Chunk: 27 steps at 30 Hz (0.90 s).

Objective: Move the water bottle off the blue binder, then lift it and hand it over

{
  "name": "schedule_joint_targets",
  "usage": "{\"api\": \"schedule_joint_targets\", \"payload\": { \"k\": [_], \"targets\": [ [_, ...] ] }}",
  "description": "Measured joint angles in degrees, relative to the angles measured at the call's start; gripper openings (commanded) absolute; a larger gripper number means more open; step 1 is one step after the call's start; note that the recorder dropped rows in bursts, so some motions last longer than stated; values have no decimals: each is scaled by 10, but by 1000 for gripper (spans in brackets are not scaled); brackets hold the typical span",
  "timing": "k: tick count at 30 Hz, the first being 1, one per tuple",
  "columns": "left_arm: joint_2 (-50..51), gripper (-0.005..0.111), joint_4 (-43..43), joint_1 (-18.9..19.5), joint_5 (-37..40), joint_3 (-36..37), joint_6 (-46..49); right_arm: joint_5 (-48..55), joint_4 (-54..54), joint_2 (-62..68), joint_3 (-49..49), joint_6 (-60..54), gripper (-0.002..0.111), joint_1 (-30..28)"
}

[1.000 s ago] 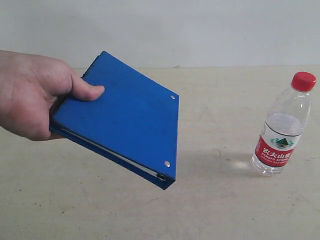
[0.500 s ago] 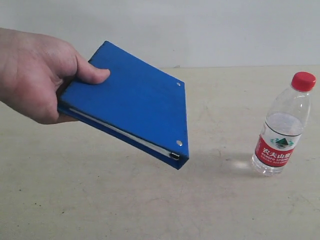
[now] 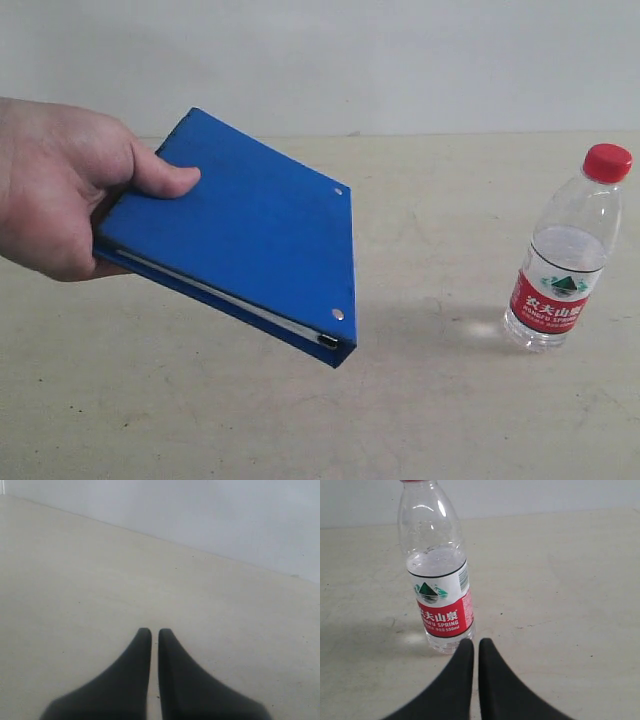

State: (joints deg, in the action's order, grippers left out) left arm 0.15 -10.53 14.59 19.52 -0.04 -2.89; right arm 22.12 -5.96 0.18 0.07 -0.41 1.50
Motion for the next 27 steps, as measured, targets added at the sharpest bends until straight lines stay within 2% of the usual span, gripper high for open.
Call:
{"api": "schedule_joint_targets", "payload": {
  "k": [6, 13, 15, 24, 27],
  "targets": [
    [0, 5, 15, -5, 26, 1, 0, 0, 0, 0, 0, 0, 1, 0],
    [0, 5, 28, -93, 35, 1, 0, 0, 0, 0, 0, 0, 1, 0],
    [0, 5, 30, -103, 35, 1, 0, 0, 0, 0, 0, 0, 1, 0],
    [0, 5, 40, -105, 23, 1, -4, 0, 0, 0, 0, 0, 1, 0],
    [0, 5, 66, -105, 10, 1, -6, 0, 0, 0, 0, 0, 1, 0]
  ]
}}
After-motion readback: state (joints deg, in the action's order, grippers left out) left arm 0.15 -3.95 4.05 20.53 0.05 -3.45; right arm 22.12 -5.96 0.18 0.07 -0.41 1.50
